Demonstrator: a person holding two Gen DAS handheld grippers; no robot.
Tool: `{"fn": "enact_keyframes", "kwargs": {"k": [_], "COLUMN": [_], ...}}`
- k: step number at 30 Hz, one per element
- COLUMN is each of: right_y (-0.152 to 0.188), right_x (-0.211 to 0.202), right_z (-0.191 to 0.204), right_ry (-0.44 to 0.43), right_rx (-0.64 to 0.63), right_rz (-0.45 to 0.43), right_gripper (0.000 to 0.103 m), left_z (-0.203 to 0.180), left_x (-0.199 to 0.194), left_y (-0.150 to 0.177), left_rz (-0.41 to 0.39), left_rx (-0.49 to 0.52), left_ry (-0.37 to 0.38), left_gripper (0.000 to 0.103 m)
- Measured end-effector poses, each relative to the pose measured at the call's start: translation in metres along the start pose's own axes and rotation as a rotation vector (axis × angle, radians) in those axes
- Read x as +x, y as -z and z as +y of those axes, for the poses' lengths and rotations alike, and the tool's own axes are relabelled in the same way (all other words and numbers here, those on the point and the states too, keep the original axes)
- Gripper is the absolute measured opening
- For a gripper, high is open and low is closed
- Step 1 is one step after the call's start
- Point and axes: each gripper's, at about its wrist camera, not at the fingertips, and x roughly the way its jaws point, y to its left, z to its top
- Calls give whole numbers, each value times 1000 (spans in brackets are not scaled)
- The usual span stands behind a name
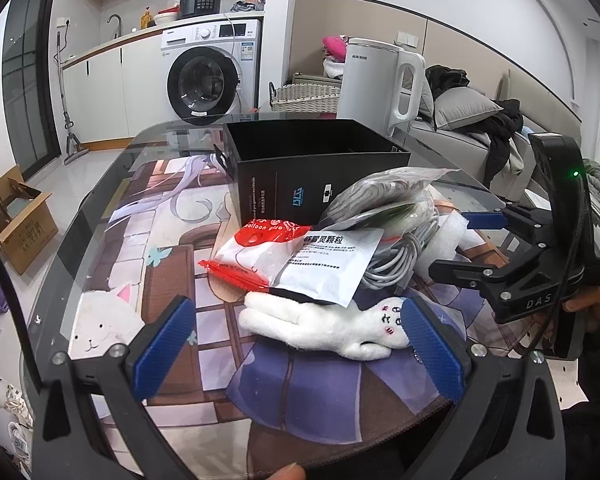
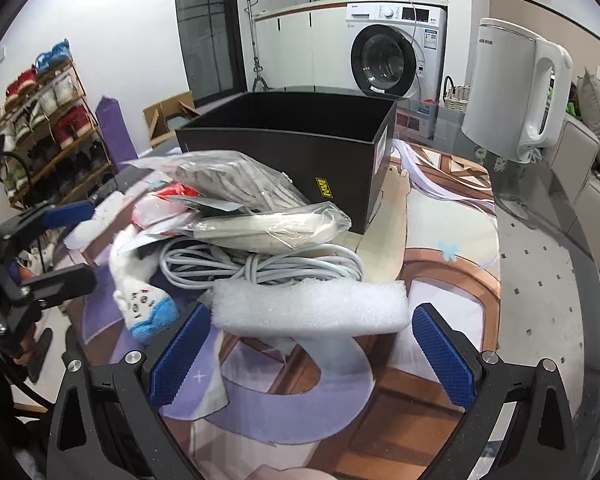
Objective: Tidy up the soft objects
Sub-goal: 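Close the right gripper on the white foam strip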
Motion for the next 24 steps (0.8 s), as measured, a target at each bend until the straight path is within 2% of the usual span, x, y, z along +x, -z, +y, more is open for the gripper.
{"fn": "enact_keyframes", "kwargs": {"k": [10, 11, 13, 24], "right_y": [3, 3, 4, 7], "right_x": [-1, -3, -5, -32], "right_z": [2, 2, 4, 0], "right_ry": [-8, -13, -18, -48], "right_rx": [-4, -4, -12, 12], "right_rz": [-25, -33, -42, -120], "right_gripper": [102, 102, 91, 91], "left_z": [3, 3, 2, 0], "left_x": [3, 4, 6, 10], "left_y": [1, 2, 2, 3], "left_rz": [10, 13, 18, 48], "left_rx": [-6, -6, 0, 3], "left_ry": [0, -1, -1, 31], "left_gripper": [103, 103, 103, 103]}}
